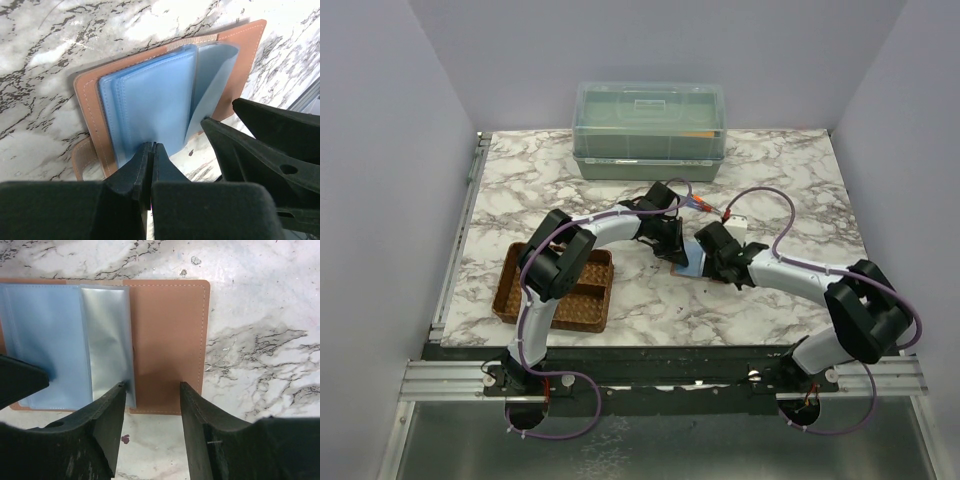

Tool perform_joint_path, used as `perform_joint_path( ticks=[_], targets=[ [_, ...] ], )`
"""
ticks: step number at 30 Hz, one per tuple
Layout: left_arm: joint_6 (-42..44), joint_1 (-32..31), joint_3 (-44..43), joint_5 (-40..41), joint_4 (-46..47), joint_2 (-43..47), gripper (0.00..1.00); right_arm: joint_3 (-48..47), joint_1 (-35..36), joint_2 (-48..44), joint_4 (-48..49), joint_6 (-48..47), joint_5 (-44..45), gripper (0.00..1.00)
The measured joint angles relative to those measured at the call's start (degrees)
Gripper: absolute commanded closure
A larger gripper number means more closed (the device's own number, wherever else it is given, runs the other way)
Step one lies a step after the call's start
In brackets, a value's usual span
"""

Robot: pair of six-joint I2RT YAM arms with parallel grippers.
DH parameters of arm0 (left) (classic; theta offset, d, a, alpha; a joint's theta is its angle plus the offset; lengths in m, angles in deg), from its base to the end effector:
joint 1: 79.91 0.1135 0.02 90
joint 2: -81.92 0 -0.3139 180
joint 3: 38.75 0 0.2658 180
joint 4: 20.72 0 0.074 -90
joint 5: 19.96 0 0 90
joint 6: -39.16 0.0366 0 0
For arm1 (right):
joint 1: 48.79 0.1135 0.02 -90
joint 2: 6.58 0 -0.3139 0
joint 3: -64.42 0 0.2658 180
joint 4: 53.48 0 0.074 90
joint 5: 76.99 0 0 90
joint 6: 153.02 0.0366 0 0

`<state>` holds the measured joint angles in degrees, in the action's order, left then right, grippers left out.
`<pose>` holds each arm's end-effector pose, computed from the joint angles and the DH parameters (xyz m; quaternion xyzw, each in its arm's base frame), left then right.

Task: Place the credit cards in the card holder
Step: Turn over the card slot in the card holder.

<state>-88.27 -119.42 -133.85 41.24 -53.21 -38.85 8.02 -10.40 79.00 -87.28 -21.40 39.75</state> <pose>0.3561 -0.3165 0.1780 0.0851 0.9300 -0.3525 0.0592 0.2268 0.1587 0.2018 0.0807 0.9441 -0.0261 0.3186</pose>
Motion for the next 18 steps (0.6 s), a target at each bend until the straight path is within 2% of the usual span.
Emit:
perform_joint_path(
  ticks=[6, 12, 14, 18],
  targets=[
    [0.09, 0.0, -0.66, 0.11, -0.85, -0.31, 1.0, -0.09, -0.7, -3.15, -1.51, 0.28, -0.48, 0.59],
    [0.2, 0.0, -1.07, 0.28, -1.44, -0.46, 1.0, -1.4, -1.6, -6.99, -6.45, 1.18, 0.39, 0.6],
    [0.2, -0.11, -1.07, 0.28, -1.49, -0.5, 1.0, -1.66, -1.62, -8.52, -6.58, 0.59, 0.0, 0.54],
    [0.22, -0.15, -1.22, 0.33, -1.62, -0.55, 1.0, -2.14, -1.66, -11.52, -3.5, -3.15, -5.97, 0.28]
  ],
)
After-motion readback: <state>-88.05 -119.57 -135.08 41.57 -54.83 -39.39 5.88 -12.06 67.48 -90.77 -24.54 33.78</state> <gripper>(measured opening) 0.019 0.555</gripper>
